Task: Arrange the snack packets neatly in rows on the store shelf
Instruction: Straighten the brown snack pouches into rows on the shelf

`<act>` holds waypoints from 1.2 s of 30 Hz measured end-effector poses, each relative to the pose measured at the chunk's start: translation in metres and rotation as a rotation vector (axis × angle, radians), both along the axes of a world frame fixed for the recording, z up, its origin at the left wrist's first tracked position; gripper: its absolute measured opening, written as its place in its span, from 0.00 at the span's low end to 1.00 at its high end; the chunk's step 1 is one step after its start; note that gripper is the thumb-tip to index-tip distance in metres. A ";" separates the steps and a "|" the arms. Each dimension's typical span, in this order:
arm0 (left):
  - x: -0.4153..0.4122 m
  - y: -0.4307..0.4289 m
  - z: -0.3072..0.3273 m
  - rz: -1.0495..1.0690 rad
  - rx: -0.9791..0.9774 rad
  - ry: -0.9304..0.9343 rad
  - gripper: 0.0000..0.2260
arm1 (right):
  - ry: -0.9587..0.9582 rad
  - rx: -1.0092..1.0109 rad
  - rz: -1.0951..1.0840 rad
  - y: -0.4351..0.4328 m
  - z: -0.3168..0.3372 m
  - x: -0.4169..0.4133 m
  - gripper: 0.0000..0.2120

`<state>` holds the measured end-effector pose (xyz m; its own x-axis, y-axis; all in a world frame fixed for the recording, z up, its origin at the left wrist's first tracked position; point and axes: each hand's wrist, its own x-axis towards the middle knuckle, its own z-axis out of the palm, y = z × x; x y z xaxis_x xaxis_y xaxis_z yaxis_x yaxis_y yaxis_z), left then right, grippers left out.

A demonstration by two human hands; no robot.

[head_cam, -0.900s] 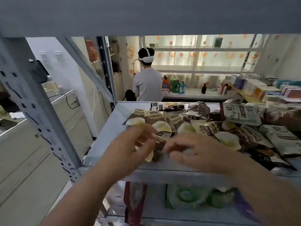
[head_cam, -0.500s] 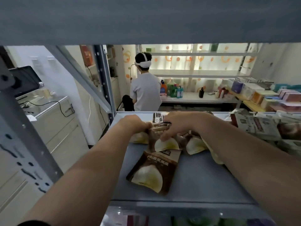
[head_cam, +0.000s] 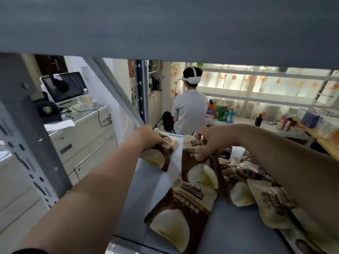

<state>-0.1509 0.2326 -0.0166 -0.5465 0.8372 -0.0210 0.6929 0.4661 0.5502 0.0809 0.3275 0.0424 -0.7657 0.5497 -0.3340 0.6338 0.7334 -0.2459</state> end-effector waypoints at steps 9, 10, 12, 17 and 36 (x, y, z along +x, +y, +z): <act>0.010 -0.009 -0.010 -0.051 0.053 0.322 0.13 | 0.499 -0.261 -0.271 0.025 -0.033 -0.062 0.29; 0.012 -0.009 -0.011 -0.090 0.035 0.296 0.13 | 0.540 -0.247 -0.285 0.029 -0.040 -0.068 0.26; 0.013 -0.010 -0.020 -0.141 0.032 0.214 0.12 | 0.609 -0.217 -0.336 0.030 -0.047 -0.073 0.17; 0.006 -0.007 -0.038 -0.216 0.053 0.224 0.16 | 0.465 -0.136 -0.403 0.040 -0.055 -0.071 0.19; 0.006 -0.002 -0.053 -0.349 0.112 0.387 0.20 | 0.131 0.352 -0.158 0.040 -0.078 -0.060 0.27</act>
